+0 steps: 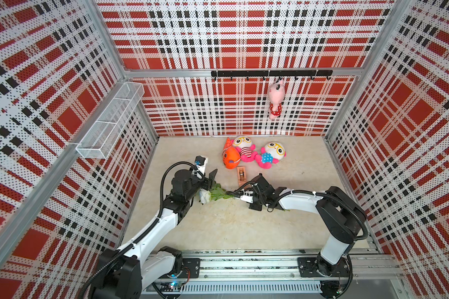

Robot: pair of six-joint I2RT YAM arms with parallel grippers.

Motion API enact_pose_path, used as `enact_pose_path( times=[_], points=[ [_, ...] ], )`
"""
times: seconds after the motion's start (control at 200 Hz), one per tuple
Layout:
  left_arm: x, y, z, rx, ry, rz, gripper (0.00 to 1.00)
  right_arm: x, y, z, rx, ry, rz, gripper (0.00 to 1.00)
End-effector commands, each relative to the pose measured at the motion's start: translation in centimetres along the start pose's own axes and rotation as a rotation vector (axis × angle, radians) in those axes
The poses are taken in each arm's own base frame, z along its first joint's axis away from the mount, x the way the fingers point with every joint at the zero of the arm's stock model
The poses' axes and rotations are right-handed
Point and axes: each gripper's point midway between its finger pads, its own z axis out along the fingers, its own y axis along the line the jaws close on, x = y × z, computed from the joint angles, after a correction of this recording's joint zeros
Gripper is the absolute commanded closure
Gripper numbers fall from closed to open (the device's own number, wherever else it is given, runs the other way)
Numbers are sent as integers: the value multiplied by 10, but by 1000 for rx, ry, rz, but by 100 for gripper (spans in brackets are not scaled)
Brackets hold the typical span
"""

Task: Wrap bouquets with tape
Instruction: Pick up the unwrapped bouquet from the center of the board.

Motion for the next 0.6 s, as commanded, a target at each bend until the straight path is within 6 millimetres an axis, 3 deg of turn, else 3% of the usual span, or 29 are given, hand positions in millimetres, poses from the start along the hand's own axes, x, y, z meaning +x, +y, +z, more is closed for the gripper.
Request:
enact_pose_path(
  times=[0.0,0.235,0.471,0.596],
  points=[
    [-29,10,-9,-52,-97,-25,34,-19,-15,-13,79,-52,-108,100],
    [-61,17,-20,-76,-195,-58,31,-33,-22,-29,148,-96,-234,100],
    [-107,9,-29,-29,-300,-14,27,-46,-34,-56,287,-168,-365,100],
    [-119,1,-27,16,-313,21,22,-60,-39,-70,367,-243,-439,100]
  ],
)
